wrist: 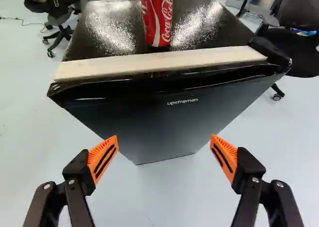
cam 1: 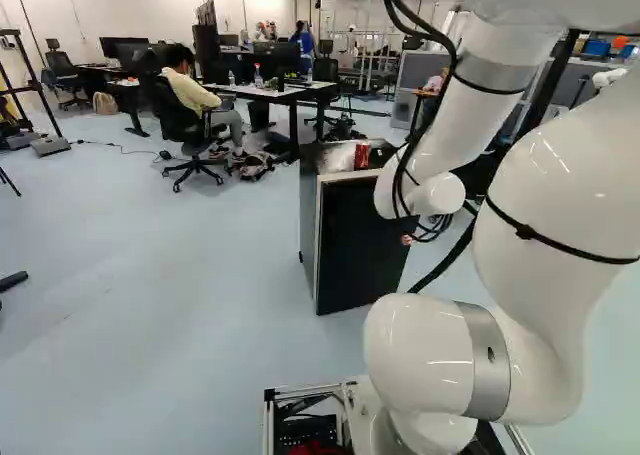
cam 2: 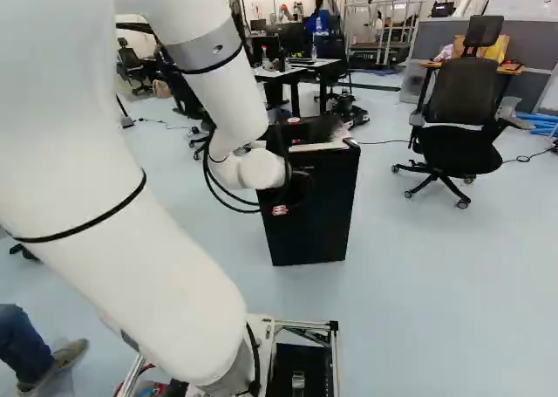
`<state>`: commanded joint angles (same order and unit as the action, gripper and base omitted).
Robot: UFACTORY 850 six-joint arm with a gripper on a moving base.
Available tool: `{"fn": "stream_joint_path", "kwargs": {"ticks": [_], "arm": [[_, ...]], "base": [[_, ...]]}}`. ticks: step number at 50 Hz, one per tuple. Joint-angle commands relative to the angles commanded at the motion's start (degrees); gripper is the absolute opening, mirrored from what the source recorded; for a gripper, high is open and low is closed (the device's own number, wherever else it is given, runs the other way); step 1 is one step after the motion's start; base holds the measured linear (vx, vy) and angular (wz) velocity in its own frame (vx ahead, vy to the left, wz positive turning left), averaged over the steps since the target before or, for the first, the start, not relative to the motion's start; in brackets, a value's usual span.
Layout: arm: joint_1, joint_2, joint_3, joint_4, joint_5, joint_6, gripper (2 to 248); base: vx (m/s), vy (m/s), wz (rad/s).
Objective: Grab a drink from the fridge
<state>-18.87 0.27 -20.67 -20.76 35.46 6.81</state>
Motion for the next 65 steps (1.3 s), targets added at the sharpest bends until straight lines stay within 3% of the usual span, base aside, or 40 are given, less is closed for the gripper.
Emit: {"fn": "stream_joint_path", "kwargs": {"ticks": [34,65], "arm": [[0.2,-0.5,-0.5,0.0,13.6,0.0,247],[1.5,-6.6,-7.0,0.0,21.6,0.0,247]], "base": [[0.0,0.0,0.0],[0.0,0.0,0.0]]}}
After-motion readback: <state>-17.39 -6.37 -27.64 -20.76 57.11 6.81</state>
